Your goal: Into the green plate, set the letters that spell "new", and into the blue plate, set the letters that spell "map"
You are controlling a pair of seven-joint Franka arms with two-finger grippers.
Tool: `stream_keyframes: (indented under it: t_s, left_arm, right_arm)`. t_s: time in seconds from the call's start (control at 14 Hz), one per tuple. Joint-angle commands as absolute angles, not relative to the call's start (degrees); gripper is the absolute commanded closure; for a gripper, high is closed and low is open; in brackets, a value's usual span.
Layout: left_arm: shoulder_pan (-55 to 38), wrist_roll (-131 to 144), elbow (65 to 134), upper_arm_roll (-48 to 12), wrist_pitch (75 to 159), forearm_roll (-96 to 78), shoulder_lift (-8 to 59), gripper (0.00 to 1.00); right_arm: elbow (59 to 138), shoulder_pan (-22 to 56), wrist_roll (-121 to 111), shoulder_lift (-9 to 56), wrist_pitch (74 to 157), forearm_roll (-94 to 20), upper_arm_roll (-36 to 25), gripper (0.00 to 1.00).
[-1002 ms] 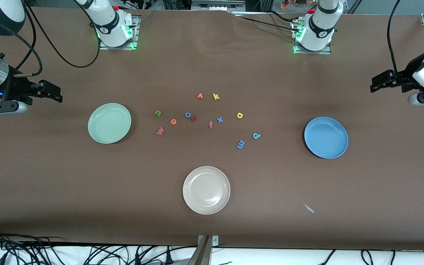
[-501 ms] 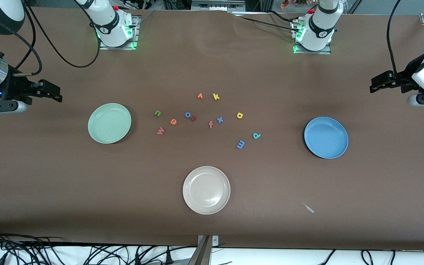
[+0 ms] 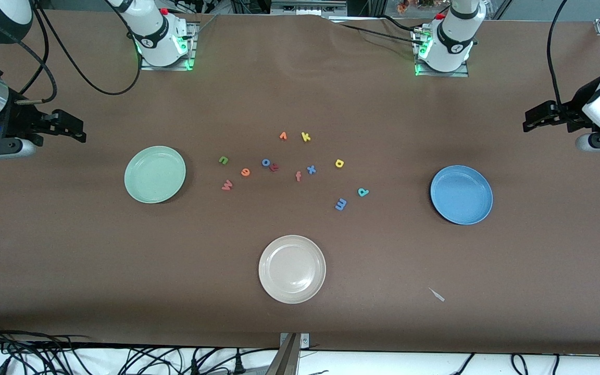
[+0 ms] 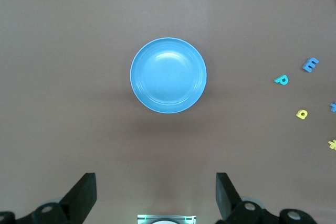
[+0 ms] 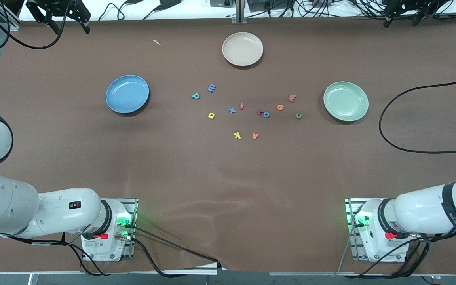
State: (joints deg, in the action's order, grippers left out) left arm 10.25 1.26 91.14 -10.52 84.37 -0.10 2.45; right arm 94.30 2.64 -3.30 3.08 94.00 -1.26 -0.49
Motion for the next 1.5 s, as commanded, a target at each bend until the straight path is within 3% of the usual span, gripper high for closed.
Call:
stream_keyframes:
  t_s: [0.0,0.29,0.64,1.15,1.43]
  left_arm:
    - [10.2,0.2,91.1,-10.6,84.7,0.5,2.2,0.0]
    - [10.2,0.2,91.1,-10.6,84.6,0.5,2.3,0.0]
    - [8.0,0.4,90.1,-10.6,88.0,-1.2,4.4,0.0]
    - [-3.0,1.1,89.5,-10.6,96.2,-1.2,17.7,0.0]
    - [-9.7,1.1,87.3,-10.6,103.0,-1.4,24.4,0.0]
  right_arm:
    - [96.7,2.6,-3.3,0.8,94.2,-0.4,-0.2,0.0]
    - [99.0,2.7,-3.2,0.8,96.6,-0.6,-0.1,0.0]
    - [105.3,2.6,3.9,1.1,104.2,-1.4,5.3,0.0]
    - [117.2,2.9,27.3,3.7,119.3,-0.7,16.8,0.0]
    - [121.3,5.7,37.4,8.1,128.6,-0.4,17.4,0.0]
